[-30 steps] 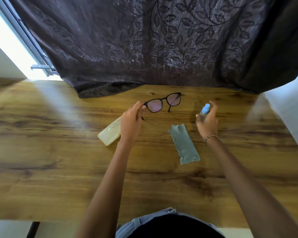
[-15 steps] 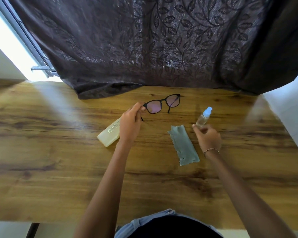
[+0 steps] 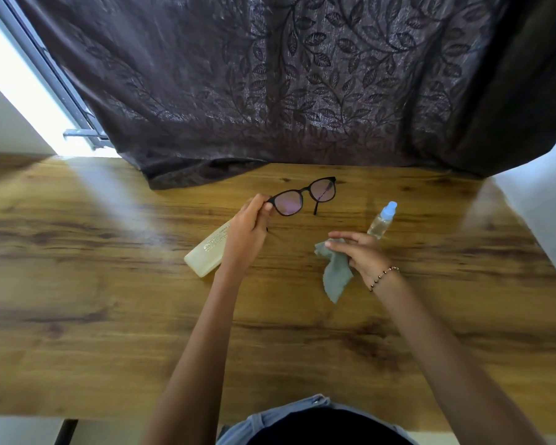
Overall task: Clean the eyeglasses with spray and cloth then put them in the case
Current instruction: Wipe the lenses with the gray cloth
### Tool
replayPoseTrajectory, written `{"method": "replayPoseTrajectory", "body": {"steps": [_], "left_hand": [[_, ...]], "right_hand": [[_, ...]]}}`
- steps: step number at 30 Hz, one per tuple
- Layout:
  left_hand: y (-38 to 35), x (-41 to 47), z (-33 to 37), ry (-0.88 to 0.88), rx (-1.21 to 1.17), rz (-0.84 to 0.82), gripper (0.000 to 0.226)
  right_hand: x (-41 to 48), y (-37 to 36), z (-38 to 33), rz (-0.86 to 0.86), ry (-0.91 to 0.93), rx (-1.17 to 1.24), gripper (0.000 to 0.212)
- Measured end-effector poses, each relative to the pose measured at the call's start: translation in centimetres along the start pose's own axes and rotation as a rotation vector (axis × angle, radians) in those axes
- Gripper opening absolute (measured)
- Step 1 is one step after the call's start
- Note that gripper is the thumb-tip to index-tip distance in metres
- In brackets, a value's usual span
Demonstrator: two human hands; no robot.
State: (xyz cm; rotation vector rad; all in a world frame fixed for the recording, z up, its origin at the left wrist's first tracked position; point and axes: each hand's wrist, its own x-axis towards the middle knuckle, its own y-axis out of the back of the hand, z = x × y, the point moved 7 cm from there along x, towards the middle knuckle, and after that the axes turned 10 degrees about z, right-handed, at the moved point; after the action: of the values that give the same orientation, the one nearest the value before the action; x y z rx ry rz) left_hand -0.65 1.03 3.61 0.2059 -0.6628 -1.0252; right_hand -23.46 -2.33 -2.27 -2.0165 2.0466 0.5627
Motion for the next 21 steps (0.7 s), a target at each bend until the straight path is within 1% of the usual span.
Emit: {"method": "replayPoseTrajectory", "body": {"steps": [1, 3, 5, 7, 9, 10, 11, 12, 14, 15, 16, 19, 21], "left_hand": [[0.0, 0.0, 0.1, 0.000, -0.006, -0.007, 0.024], [-0.1, -0.1, 0.4, 0.011, -0.018, -0.020, 0.024], [-0.2, -0.1, 0.7, 0.034, -0.048, -0.032, 0.024], [-0.2, 0.0, 1.0, 0.056, -0.067, -0.037, 0.022], [-0.5, 0.1, 1.4, 0.057, -0.055, -0.045, 0.022], [-0.6, 0.2, 1.6, 0.050, -0.051, -0.052, 0.023], [-0.8, 0.3, 1.8, 0.044, -0.051, -0.058, 0.023], [-0.9, 0.3, 2.0, 0.041, -0.053, -0.064, 0.023], [-1.1, 0.3, 2.3, 0.039, -0.051, -0.070, 0.024], [-1.2, 0.3, 2.3, 0.043, -0.053, -0.070, 0.024], [-1.3, 0.3, 2.3, 0.054, -0.065, -0.068, 0.024], [-1.4, 0.3, 1.8, 0.108, -0.145, -0.041, 0.027], [-1.5, 0.4, 1.4, 0.153, -0.192, -0.021, 0.028]], "right_hand": [[-0.5, 0.0, -0.9, 0.019, 0.031, 0.030, 0.024], [-1.8, 0.2, -3.0, 0.097, 0.160, 0.052, 0.022], [-3.4, 0.3, -5.6, 0.227, 0.369, -0.001, 0.022], [-5.7, 0.2, -8.8, 0.383, 0.715, -0.128, 0.020], [-7.7, -0.8, -11.1, 0.459, 1.078, -0.246, 0.020], [-8.2, -1.4, -11.5, 0.485, 1.189, -0.301, 0.021], [-8.4, -1.9, -11.8, 0.512, 1.247, -0.348, 0.024], [-8.4, -2.4, -11.8, 0.537, 1.267, -0.383, 0.029], [-8.1, -3.3, -11.6, 0.556, 1.246, -0.422, 0.044], [-7.8, -3.7, -11.3, 0.537, 1.222, -0.433, 0.048], [-7.5, -4.1, -11.0, 0.508, 1.212, -0.446, 0.048], [-6.9, -4.9, -10.1, 0.446, 1.257, -0.527, 0.030], [-7.0, -5.3, -9.2, 0.419, 1.279, -0.587, 0.029]]}}
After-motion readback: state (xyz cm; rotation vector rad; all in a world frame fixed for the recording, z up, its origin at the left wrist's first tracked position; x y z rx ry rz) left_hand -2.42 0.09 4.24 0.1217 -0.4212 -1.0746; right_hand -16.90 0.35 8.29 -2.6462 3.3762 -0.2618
